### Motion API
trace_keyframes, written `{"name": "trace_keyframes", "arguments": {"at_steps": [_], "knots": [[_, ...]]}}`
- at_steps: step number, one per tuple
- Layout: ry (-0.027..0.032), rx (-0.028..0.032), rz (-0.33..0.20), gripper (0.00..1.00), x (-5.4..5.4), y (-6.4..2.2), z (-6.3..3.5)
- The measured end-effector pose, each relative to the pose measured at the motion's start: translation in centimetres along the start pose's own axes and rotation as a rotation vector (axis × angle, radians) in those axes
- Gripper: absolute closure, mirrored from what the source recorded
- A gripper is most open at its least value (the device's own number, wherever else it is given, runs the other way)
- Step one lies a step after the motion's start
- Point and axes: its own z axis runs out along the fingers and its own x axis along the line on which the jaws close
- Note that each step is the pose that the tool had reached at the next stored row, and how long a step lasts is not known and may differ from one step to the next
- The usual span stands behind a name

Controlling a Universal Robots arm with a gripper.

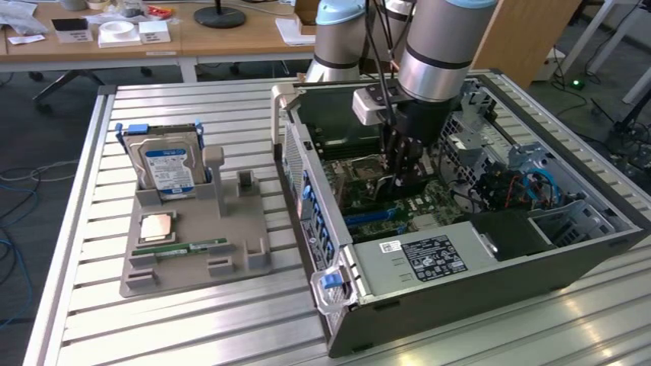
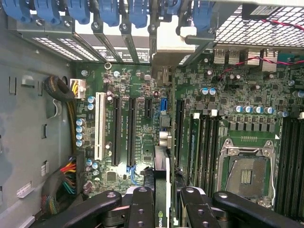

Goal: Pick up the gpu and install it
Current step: 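Insert the gpu into the slot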

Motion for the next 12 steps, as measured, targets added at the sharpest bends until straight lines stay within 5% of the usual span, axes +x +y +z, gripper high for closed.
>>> {"name": "trace_keyframes", "arguments": {"at_steps": [12], "knots": [[-0.0003,0.0001,0.0,0.74,0.0,0.0,0.16]]}}
